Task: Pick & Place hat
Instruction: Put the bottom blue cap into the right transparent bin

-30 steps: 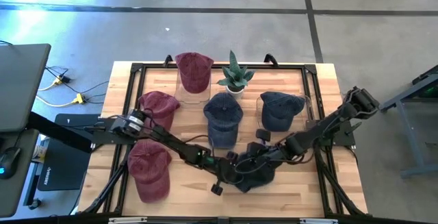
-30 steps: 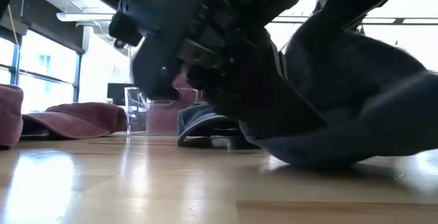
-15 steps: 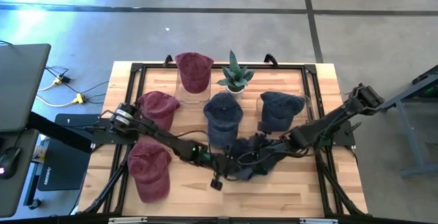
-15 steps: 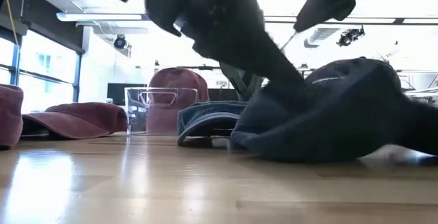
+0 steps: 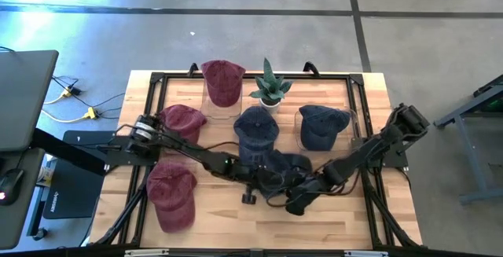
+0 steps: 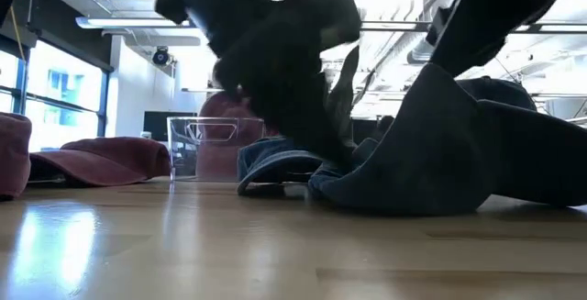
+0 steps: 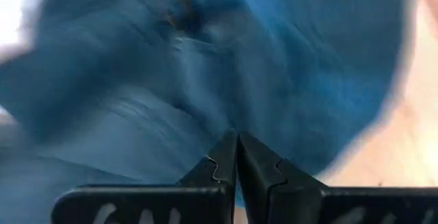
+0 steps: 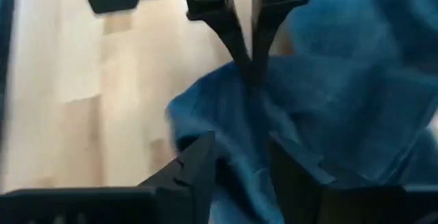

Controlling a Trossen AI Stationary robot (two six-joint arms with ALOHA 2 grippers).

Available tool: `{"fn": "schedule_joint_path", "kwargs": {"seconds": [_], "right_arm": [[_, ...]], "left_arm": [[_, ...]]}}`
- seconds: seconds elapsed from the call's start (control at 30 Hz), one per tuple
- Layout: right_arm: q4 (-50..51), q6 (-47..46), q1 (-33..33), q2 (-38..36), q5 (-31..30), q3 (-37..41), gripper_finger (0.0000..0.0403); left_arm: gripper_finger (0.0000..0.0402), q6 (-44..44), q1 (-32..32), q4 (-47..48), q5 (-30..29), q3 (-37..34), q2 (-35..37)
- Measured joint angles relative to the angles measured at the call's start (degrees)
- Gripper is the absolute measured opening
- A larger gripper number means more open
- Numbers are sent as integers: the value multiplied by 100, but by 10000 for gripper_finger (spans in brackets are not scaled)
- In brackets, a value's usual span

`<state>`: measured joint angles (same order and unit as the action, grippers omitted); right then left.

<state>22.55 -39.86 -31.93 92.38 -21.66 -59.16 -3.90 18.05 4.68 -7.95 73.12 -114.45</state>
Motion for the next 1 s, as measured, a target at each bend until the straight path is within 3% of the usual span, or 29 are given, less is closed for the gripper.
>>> {"fn": "schedule_joint_path", "kwargs": {"seconds": [0.17, 0.23, 0.3, 0.37, 0.5, 0.63, 0.7, 0.8, 1.0], "right_arm": [[12, -216, -243, -510, 327, -2, 84], [-21, -206, -424, -663, 305, -2, 73], [-89, -97, -658, -747, 263, -2, 63], [-186, -21, -866, -736, 131, -3, 53], [-220, -225, -1101, -434, -39, -4, 36], [-290, -362, -1066, 77, 23, -4, 17], [-216, -441, -918, 317, 121, -2, 7], [-55, -632, -670, 453, 626, 0, 3], [849, -1347, -615, 390, 1989, 0, 2]], "left_arm": [[7, -72, 54, -2415, 1146, 41, -665], [7, -153, 35, -3348, 1879, 256, -1029], [7, -181, 17, -3369, 2544, 443, -1134], [7, -241, 34, -2993, 2687, 637, -1131], [7, -31, 63, -1609, 2034, 737, -799], [7, 210, 23, -1052, 341, 780, -705], [7, 285, -15, -856, -172, 752, -737], [7, 392, -145, -771, -297, 771, -725], [7, 153, -320, 264, -309, 756, -714]]}}
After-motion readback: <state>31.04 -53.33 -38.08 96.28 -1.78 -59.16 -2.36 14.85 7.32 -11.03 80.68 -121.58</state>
